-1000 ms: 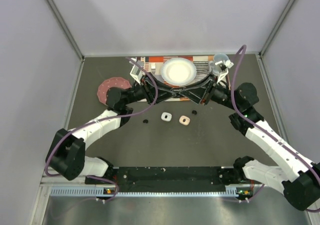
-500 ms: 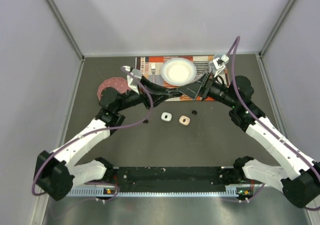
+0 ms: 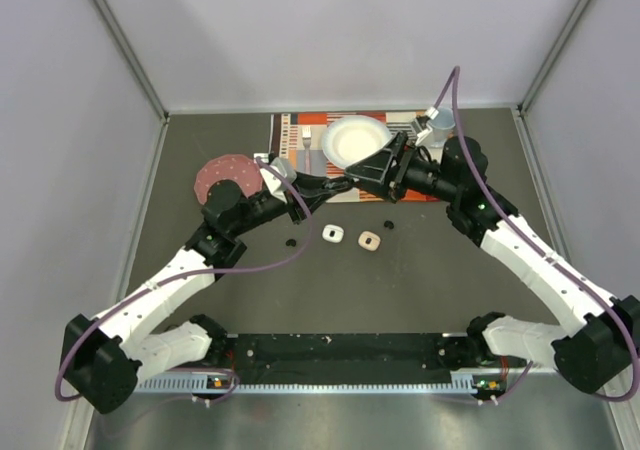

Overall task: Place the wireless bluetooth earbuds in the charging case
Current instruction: Pass from the left arm to the right

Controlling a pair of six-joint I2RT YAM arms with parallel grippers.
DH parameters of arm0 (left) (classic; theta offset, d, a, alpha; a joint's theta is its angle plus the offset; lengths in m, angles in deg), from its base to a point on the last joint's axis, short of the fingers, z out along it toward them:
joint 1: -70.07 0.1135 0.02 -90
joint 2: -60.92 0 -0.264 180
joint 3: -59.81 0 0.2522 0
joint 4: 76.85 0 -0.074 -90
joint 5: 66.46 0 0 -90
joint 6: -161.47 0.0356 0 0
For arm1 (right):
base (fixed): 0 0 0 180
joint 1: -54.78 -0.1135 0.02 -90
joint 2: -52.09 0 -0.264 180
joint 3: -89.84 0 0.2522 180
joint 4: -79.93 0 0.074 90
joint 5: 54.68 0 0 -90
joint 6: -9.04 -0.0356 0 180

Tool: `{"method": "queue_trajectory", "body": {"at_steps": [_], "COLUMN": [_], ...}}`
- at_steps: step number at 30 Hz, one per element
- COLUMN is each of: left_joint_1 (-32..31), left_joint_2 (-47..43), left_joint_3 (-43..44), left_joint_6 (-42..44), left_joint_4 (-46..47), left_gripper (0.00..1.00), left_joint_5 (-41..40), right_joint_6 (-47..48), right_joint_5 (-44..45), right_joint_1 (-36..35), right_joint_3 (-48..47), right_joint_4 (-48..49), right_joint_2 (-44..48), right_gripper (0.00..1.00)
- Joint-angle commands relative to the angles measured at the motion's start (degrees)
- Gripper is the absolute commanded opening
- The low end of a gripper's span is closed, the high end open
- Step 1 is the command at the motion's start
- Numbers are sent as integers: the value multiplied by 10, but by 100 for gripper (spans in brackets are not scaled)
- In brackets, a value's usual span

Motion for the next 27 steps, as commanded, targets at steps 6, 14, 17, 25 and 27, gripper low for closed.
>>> {"method": "queue_trajectory", "body": {"at_steps": [6,14,17,25,27], "left_joint_1": [-3,-5,-5,-6,-6], "left_joint_2": [-11,-16,-15,-15,-14], "left_joint_3": [-3,-1,0,2,2], "left_joint_6": [26,10,11,8,7], "left_joint_4": [27,33,34,36,36], "left_gripper": [0,0,0,0,0], "left_joint_5": [-33,-21,-11,-11,-12], "right_joint_6": [-58,-57,-61,-70,-74], "right_joint_5": [-63,-49,-52,-62,-65], "right_joint_1": [2,3,2,2,2], "right_joint_3": [-21,-7,-7,-2,-1], "right_joint_4": [21,38,43,65,67], "right_joint_2": [-33,-41,-49,-58,-59], "right_gripper": [67,68,63,46,41]}}
